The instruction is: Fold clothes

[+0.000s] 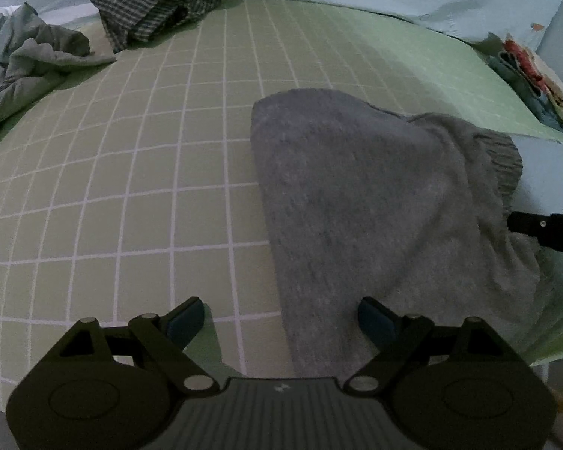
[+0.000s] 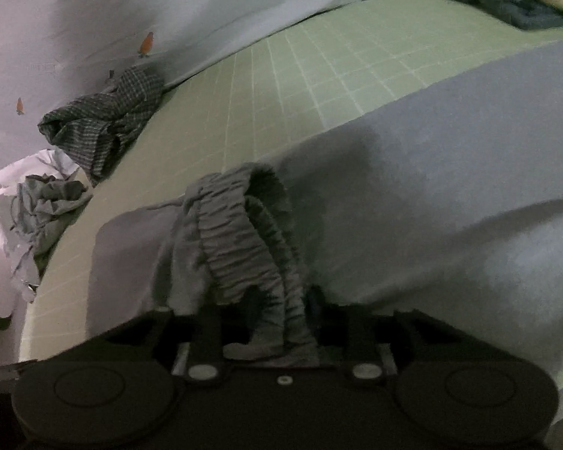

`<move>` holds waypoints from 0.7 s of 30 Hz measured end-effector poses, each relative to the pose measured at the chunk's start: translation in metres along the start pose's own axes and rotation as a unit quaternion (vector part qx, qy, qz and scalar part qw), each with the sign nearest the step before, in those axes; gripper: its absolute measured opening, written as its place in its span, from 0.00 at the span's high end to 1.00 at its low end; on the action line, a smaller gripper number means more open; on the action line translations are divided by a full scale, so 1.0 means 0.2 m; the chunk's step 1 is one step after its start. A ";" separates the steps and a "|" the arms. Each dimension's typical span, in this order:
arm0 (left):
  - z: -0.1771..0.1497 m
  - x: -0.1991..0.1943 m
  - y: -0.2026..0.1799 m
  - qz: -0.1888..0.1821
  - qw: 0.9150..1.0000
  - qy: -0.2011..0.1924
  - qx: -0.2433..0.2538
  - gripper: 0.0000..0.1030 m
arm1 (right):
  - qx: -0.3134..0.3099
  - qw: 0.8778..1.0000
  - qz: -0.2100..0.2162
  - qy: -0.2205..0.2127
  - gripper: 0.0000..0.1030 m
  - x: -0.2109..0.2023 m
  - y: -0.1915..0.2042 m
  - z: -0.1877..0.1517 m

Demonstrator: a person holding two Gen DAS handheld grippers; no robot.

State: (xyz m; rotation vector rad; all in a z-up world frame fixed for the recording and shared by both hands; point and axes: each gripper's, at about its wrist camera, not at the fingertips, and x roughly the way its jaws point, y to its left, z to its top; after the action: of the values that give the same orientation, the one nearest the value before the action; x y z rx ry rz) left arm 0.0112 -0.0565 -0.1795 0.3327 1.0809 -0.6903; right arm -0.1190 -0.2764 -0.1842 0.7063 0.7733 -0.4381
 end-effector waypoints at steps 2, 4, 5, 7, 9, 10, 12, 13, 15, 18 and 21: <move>0.01 -0.02 -0.03 0.018 1.000 -0.007 0.005 0.13 | -0.011 1.000 -0.008 -0.004 0.60 -0.02 0.00 0.00; 0.04 -0.06 -0.07 0.033 0.999 -0.028 0.017 0.13 | -0.019 1.000 -0.013 -0.013 0.56 -0.07 -0.04 0.00; 0.06 -0.08 -0.10 0.038 0.998 -0.039 0.020 0.13 | -0.025 0.999 -0.019 -0.019 0.56 -0.11 -0.06 0.00; 0.09 -0.11 -0.16 0.045 0.997 -0.058 0.026 0.13 | -0.040 0.998 -0.040 -0.032 0.52 -0.16 -0.12 0.03; 0.12 -0.11 -0.25 0.042 0.996 -0.071 0.036 0.13 | -0.056 0.996 -0.060 -0.044 0.37 -0.21 -0.17 0.07; 0.14 -0.10 -0.30 0.037 0.996 -0.074 0.042 0.13 | -0.062 0.994 -0.070 -0.051 0.26 -0.24 -0.20 0.08; 0.16 -0.07 -0.40 0.026 0.995 -0.076 0.051 0.13 | -0.064 0.992 -0.087 -0.067 0.16 -0.30 -0.31 0.11; 0.17 -0.05 -0.46 0.021 0.996 -0.072 0.055 0.13 | -0.064 0.991 -0.096 -0.073 0.11 -0.32 -0.36 0.13; 0.18 -0.01 -0.56 0.017 0.996 -0.061 0.062 0.13 | -0.060 0.989 -0.114 -0.077 0.02 -0.36 -0.47 0.16; 0.17 0.05 -0.71 0.021 0.996 -0.043 0.072 0.13 | -0.068 0.987 -0.122 -0.084 0.00 -0.41 -0.64 0.20; 0.17 0.11 -0.80 0.054 0.996 -0.029 0.071 0.13 | -0.078 0.986 -0.124 -0.083 0.00 -0.46 -0.81 0.25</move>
State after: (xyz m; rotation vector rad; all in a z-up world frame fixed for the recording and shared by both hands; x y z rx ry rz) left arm -0.0654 -0.2031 -0.1722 0.4873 0.9528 -0.6773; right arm -0.2506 -0.4137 -0.1563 0.4222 0.7307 -0.6468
